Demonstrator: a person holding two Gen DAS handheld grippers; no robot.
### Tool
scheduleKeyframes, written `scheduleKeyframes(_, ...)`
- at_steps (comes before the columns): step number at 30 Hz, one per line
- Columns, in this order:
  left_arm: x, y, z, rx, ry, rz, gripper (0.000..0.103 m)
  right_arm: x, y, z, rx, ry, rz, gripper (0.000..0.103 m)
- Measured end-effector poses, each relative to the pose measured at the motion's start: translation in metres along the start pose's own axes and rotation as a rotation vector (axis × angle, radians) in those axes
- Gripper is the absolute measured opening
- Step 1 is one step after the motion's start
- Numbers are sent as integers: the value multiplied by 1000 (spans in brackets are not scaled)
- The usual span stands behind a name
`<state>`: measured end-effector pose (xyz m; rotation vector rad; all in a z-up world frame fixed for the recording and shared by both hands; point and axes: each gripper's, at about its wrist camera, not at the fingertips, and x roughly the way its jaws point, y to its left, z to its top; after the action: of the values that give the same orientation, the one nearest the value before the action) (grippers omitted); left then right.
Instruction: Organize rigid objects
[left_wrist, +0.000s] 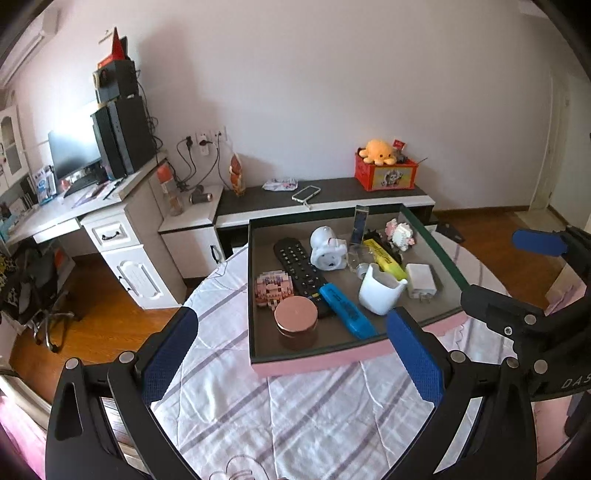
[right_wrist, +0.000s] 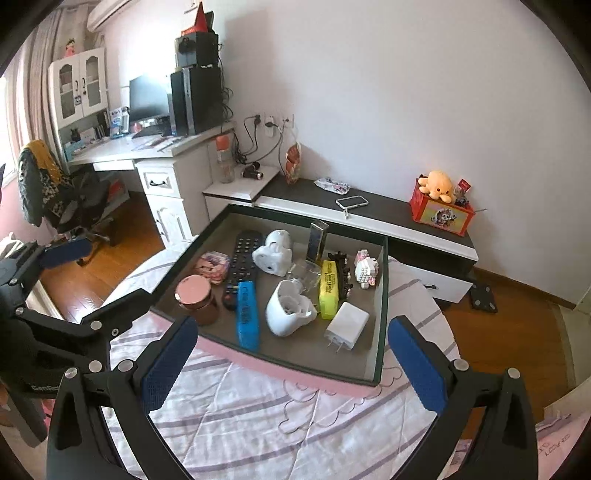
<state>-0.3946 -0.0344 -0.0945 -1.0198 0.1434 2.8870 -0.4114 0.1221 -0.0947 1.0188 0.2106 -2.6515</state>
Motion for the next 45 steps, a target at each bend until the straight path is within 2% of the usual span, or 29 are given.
scheduleKeyframes(7, -40, -7, -14, 2, -72, 3, 103, -38, 8, -16, 17, -55, 8, 103)
scheduleKeyframes(15, -99, -17, -31, 21, -209, 39, 103, -88, 18, -32, 12, -140, -11, 103)
scheduleKeyframes(20, -135, -18, -42, 6, -291, 70, 103, -116, 27, -44, 31, -201, 18, 103)
scheduleKeyframes(23, -153, -18, -49, -7, -327, 64, 103, -135, 35, -50, 21, -248, 12, 103)
scheduleKeyframes(28, -179, -21, -59, -9, -375, 84, 103, -163, 46, -59, 0, -309, -28, 103)
scheduleKeyframes(34, -220, -25, -73, -12, -445, 92, 103, -200, 55, -76, 3, -389, -23, 103)
scheduleKeyframes(38, -245, -30, -84, -4, -493, 117, 103, -224, 64, -89, -7, -450, -55, 103)
scheduleKeyframes(41, -255, -32, -91, -5, -501, 124, 103, -234, 68, -96, -6, -476, -83, 103)
scheduleKeyframes(45, -267, -31, -101, -21, -512, 118, 103, -242, 70, -105, 11, -488, -79, 103)
